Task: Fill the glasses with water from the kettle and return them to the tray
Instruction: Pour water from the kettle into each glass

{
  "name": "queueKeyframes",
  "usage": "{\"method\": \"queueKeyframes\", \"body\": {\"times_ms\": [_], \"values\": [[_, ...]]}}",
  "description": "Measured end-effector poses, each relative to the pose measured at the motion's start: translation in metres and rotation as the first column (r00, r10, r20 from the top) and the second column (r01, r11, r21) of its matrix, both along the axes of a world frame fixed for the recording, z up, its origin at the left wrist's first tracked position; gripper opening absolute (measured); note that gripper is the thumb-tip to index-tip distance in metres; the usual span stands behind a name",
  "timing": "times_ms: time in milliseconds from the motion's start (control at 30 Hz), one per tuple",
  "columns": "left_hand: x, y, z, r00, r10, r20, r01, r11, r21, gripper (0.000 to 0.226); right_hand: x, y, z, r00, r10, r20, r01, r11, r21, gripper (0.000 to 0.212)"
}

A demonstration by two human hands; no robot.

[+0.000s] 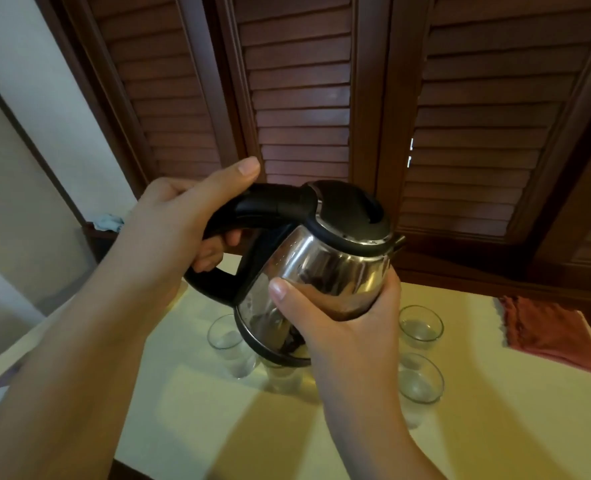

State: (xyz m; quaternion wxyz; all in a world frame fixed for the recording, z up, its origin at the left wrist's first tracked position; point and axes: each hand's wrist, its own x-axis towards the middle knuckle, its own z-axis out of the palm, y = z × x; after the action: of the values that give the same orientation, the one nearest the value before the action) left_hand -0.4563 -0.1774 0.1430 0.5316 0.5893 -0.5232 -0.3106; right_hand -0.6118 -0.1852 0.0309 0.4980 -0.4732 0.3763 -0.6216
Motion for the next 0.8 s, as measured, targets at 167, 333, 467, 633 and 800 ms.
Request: {"method": "queueKeyframes", "body": {"times_ms": [167,333,467,633,800], "values": [[0.040,-0.001,0.002,0.989,0.027,-0.144,-0.038,0.996,-0.080,0.037,0.018,-0.019,0.021,0.980,0.122,-0.159,-0.137,0.987,-0.083,0.099],[0.102,-0.014,0.006,0.976,0.000,-0.217,-0.038,0.984,-0.173,0.034,0.047,-0.033,0.055,0.928,0.267,-0.260,-0.282,0.959,-0.022,0.104],[0.163,-0.032,0.011,0.961,0.001,-0.278,-0.065,0.973,-0.222,0.035,0.092,-0.049,0.084,0.902,0.312,-0.300,-0.337,0.941,-0.034,0.070],[0.250,-0.070,0.013,0.971,-0.086,-0.223,0.023,0.963,-0.268,0.042,0.178,-0.118,0.106,0.917,0.254,-0.308,-0.212,0.964,0.163,0.049],[0.326,-0.121,0.000,0.966,-0.024,-0.256,-0.036,0.973,-0.229,0.037,0.255,-0.163,0.095,0.885,0.317,-0.342,-0.295,0.948,0.116,0.114]]}}
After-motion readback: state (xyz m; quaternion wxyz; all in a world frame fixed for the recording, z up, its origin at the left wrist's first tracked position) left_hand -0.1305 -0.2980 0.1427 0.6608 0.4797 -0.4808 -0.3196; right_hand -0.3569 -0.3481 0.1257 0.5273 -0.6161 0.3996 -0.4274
